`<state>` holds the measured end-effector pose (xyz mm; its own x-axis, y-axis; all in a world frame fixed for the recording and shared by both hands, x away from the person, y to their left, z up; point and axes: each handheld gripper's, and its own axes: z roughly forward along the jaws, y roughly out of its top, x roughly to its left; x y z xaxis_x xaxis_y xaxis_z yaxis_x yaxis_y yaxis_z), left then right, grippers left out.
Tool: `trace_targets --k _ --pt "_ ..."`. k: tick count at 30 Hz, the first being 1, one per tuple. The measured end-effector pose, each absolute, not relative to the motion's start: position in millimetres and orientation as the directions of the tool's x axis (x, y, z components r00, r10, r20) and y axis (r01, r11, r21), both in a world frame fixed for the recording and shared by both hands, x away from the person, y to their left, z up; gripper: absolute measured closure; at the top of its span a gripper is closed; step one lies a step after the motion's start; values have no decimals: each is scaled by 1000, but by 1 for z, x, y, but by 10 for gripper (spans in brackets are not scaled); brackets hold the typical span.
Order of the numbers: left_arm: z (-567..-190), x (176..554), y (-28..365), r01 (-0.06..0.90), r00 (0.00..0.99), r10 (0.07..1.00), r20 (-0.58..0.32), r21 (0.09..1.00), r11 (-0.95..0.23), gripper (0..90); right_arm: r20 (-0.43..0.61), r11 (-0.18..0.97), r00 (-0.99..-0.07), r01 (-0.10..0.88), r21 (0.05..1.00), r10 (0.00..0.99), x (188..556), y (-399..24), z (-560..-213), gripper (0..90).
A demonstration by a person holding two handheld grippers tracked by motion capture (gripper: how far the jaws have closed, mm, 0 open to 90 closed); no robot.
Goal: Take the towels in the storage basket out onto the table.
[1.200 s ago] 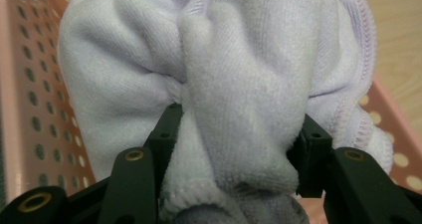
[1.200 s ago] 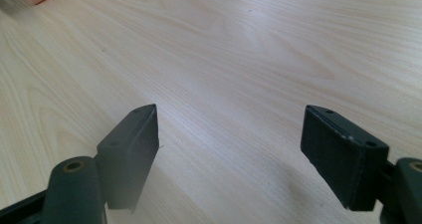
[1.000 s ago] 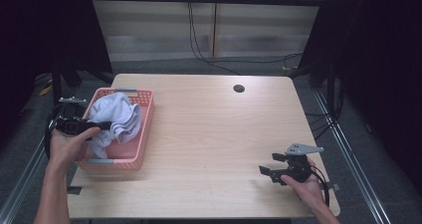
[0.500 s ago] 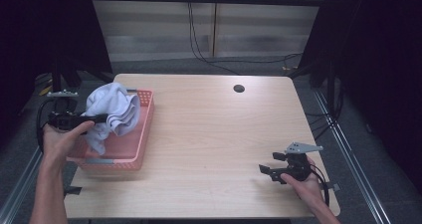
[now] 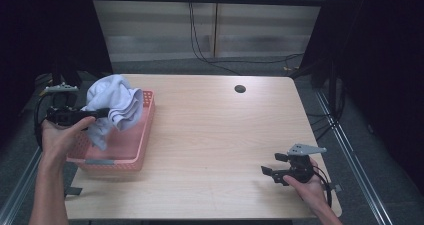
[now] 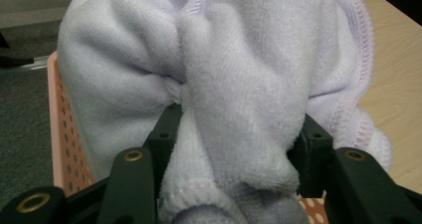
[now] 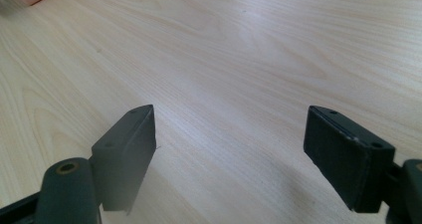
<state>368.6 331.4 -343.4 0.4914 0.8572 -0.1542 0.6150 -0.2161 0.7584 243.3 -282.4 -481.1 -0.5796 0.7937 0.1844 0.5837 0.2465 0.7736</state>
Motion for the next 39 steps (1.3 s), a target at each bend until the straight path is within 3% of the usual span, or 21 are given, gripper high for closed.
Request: trace_targets --k 22,39 --pt "-302 363 319 541 530 836 -144 816 -202 486 181 254 -578 590 767 796 245 -282 -482 205" --pt "-276 361 267 456 626 773 -105 853 -254 479 184 254 -585 586 770 790 246 -284 -481 216"
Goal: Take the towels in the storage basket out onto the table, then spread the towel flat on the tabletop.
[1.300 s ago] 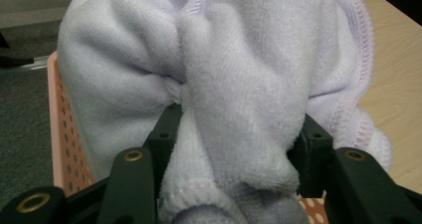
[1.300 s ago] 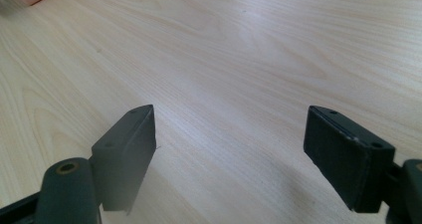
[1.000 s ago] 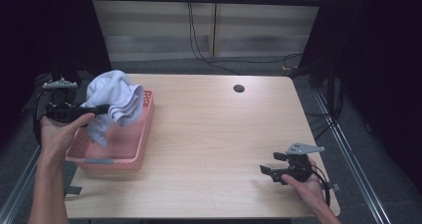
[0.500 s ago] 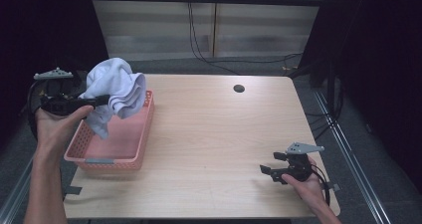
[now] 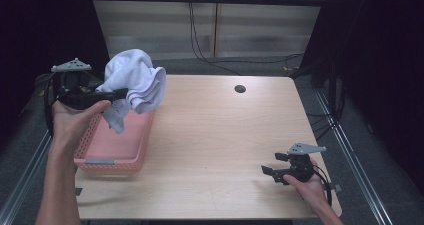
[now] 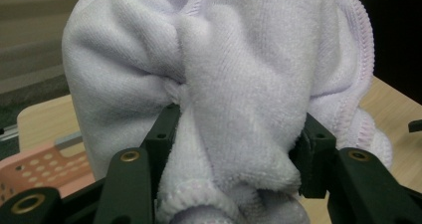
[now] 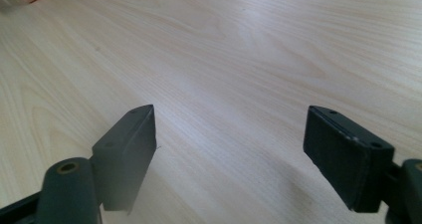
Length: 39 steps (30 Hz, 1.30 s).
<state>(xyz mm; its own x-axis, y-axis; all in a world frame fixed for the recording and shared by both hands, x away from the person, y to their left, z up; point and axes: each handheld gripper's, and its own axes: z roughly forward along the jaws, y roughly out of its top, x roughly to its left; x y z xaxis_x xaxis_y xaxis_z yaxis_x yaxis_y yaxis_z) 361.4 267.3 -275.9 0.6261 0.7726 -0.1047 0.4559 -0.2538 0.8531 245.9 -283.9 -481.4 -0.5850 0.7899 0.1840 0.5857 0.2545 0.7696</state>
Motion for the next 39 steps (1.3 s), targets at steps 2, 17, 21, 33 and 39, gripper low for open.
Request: trace_targets --k 2,17,21,33,39 --pt "-275 363 261 449 636 765 -97 854 -264 479 188 256 -590 586 768 785 245 -284 -481 223" --pt "-271 375 199 419 726 679 -109 853 -310 479 186 252 -583 587 769 791 246 -285 -481 218" --pt "-277 373 178 417 751 649 -117 847 -330 477 186 252 -586 584 772 789 245 -285 -480 218" --pt "-320 362 127 440 795 589 -144 806 -396 461 187 250 -589 581 775 787 245 -287 -479 217" --pt "-353 354 99 450 825 545 -153 760 -468 450 186 249 -587 581 775 788 246 -288 -479 217"
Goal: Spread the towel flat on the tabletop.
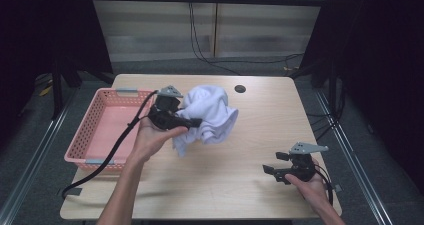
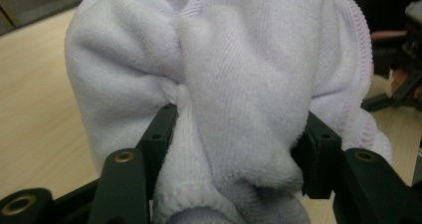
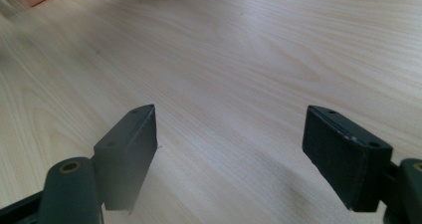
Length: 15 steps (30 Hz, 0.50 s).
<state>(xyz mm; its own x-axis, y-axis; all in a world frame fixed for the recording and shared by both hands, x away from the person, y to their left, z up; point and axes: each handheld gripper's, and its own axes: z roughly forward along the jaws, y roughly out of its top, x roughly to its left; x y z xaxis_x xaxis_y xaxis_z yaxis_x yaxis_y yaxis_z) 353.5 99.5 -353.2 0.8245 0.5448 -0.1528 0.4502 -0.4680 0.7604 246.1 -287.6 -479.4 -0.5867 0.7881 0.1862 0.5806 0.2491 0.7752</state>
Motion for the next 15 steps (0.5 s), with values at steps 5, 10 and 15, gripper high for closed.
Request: trace_targets --k 5,10,15 --pt "-392 347 74 466 839 519 -167 713 -524 448 186 249 -586 581 775 789 246 -288 -479 216" --pt "-431 343 59 478 852 484 -197 669 -569 444 186 245 -583 580 777 791 245 -289 -479 215" --pt "-462 334 49 477 860 476 -183 620 -624 380 186 250 -588 580 776 787 246 -288 -480 214"
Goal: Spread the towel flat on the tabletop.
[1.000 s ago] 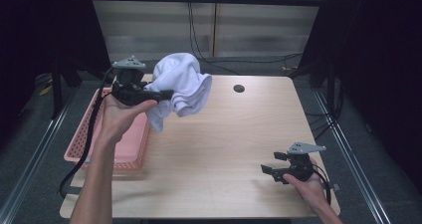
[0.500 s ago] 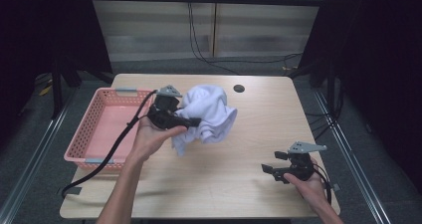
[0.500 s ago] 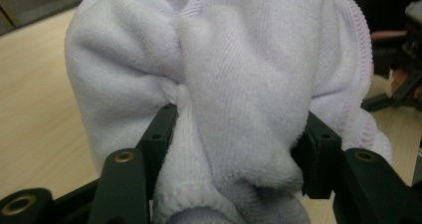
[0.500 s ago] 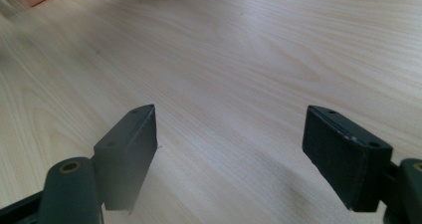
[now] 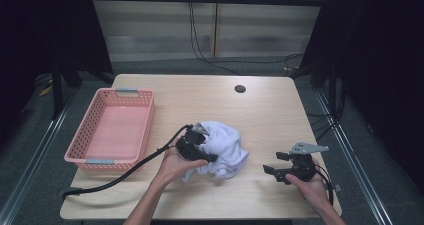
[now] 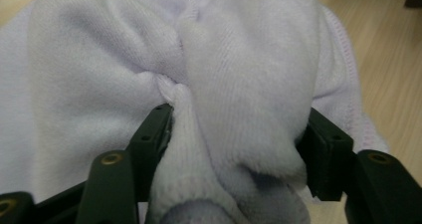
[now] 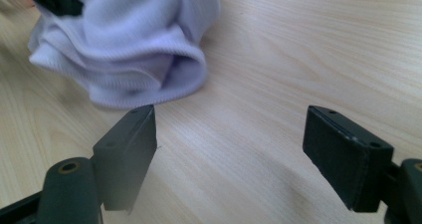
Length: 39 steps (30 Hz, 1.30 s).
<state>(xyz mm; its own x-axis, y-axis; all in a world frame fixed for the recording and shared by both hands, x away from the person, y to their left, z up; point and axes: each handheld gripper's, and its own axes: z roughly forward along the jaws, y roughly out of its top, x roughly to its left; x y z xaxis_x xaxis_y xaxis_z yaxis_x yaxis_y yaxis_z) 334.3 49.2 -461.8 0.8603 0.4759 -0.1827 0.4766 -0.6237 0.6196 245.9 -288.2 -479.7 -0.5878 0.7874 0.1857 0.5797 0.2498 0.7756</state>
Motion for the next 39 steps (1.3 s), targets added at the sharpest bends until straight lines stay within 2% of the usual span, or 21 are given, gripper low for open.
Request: trace_targets --k 4,7,9,10,12,13,15,19,20,26,29,32,34,35,36,37,38,39 --pt "-472 332 48 495 855 462 -234 634 -595 226 183 256 -595 575 777 782 246 -285 -479 213" --pt "-469 332 56 513 845 467 -260 640 -572 164 183 257 -601 570 780 778 245 -284 -478 213" --pt "-462 328 63 507 845 469 -258 665 -549 170 180 258 -604 566 783 776 245 -283 -476 209" --pt "-459 328 67 494 856 441 -270 679 -543 165 183 254 -605 563 787 775 245 -282 -474 203" --pt "-450 324 74 492 849 465 -249 692 -528 174 173 257 -611 550 794 773 245 -279 -470 201" --pt "-445 322 77 484 850 476 -226 692 -535 152 175 256 -615 546 798 769 246 -278 -468 197" --pt "-435 316 85 472 853 467 -233 728 -497 181 166 265 -627 535 802 761 247 -273 -463 196" --pt "-426 301 105 472 837 500 -221 756 -454 306 147 288 -658 506 813 738 251 -257 -452 204" --pt "-427 296 111 477 832 504 -231 761 -439 354 142 297 -669 497 816 729 253 -252 -450 211" --pt "-445 273 134 506 809 532 -250 757 -413 483 128 339 -727 459 821 675 272 -215 -441 284" --pt "-457 275 132 523 788 556 -264 764 -378 535 121 356 -753 437 826 646 283 -197 -439 311" --pt "-467 283 117 499 787 591 -176 745 -443 546 119 378 -775 429 820 621 294 -177 -442 340" --pt "-471 288 111 498 794 581 -181 742 -449 600 117 398 -788 426 812 605 302 -165 -447 351" --pt "-472 289 109 483 799 580 -161 745 -460 663 115 404 -787 429 808 606 305 -160 -450 381" --pt "-474 291 108 489 803 571 -169 735 -469 725 117 411 -788 435 801 605 308 -157 -454 451" --pt "-476 292 108 500 801 572 -178 724 -474 765 116 421 -789 438 794 603 309 -154 -458 543" --pt "-476 292 109 501 799 575 -177 724 -474 781 110 423 -783 443 791 612 309 -153 -461 675" --pt "-476 292 111 504 796 579 -176 722 -474 789 102 428 -779 443 787 619 308 -153 -462 739"
